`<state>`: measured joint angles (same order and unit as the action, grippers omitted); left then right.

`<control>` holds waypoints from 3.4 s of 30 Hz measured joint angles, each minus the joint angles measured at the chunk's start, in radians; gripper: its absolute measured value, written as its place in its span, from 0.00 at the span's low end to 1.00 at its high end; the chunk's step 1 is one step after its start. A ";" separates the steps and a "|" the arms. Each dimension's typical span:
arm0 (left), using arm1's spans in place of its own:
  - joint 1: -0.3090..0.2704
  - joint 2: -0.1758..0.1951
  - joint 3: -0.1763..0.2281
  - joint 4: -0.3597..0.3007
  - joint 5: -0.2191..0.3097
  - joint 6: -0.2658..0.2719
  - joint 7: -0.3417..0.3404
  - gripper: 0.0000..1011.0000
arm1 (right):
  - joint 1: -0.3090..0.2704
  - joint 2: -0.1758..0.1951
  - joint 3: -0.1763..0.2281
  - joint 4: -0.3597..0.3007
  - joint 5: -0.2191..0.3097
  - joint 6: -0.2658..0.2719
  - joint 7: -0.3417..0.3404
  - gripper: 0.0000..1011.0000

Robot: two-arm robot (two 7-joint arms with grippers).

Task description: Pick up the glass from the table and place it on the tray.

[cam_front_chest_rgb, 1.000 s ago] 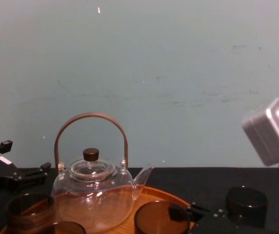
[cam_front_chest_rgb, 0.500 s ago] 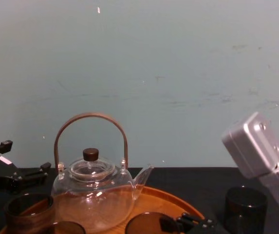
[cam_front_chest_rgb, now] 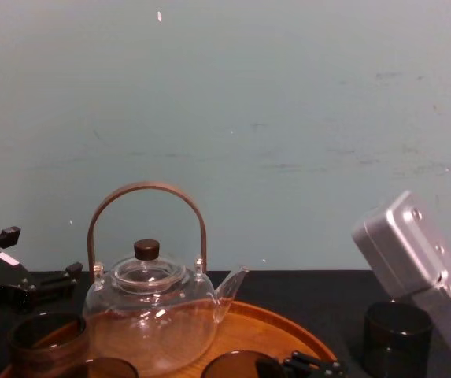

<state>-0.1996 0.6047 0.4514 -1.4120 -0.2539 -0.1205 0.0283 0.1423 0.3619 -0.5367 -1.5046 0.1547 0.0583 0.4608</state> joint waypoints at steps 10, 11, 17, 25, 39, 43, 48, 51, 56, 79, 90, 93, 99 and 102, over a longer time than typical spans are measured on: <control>0.000 0.000 0.000 0.000 0.000 0.000 0.000 0.99 | 0.000 0.001 0.001 -0.002 0.001 0.000 0.000 0.90; 0.000 0.000 0.000 0.000 0.000 0.000 0.000 0.99 | 0.000 0.001 0.001 -0.002 0.001 0.000 0.000 0.90; 0.000 0.000 0.000 0.000 0.000 0.000 0.000 0.99 | -0.001 0.001 0.002 -0.003 0.002 -0.001 0.001 0.99; 0.000 0.000 0.000 0.000 0.000 0.000 0.000 0.99 | -0.001 0.002 0.002 -0.004 0.002 -0.001 0.001 0.99; 0.000 0.000 0.000 0.000 0.000 0.000 0.000 0.99 | -0.017 0.023 0.037 -0.054 0.027 -0.029 0.000 0.99; 0.000 0.000 0.000 0.000 0.000 0.000 0.000 0.99 | -0.033 0.040 0.071 -0.100 0.054 -0.043 -0.003 0.99; 0.000 0.000 0.000 0.000 0.000 0.000 0.000 0.99 | -0.071 0.068 0.110 -0.151 0.089 -0.063 -0.007 0.99; 0.000 0.000 0.000 0.000 0.000 0.000 0.000 0.99 | -0.107 0.094 0.138 -0.181 0.111 -0.078 -0.008 0.99; 0.000 0.000 0.000 0.000 0.000 0.000 0.000 0.99 | -0.189 0.149 0.188 -0.222 0.133 -0.104 -0.016 0.99; 0.000 0.000 0.000 0.000 0.000 0.000 0.000 0.99 | -0.280 0.169 0.394 -0.105 0.196 -0.142 -0.076 0.99; 0.000 0.000 0.000 0.000 0.000 0.000 0.000 0.99 | -0.127 0.128 0.341 0.002 0.177 -0.034 -0.069 0.99; 0.000 0.000 0.000 0.000 0.000 0.000 0.000 0.99 | -0.082 0.117 0.313 0.034 0.152 -0.015 -0.069 0.99; 0.000 0.000 0.000 0.000 0.000 0.000 0.000 0.99 | -0.025 0.096 0.279 0.079 0.120 -0.001 -0.071 0.99; 0.000 0.000 0.000 0.000 0.000 0.000 0.000 0.99 | -0.004 0.087 0.266 0.099 0.106 0.000 -0.071 0.99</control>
<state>-0.1995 0.6047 0.4514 -1.4119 -0.2540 -0.1205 0.0283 0.1378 0.4490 -0.2703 -1.4061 0.2606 0.0584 0.3897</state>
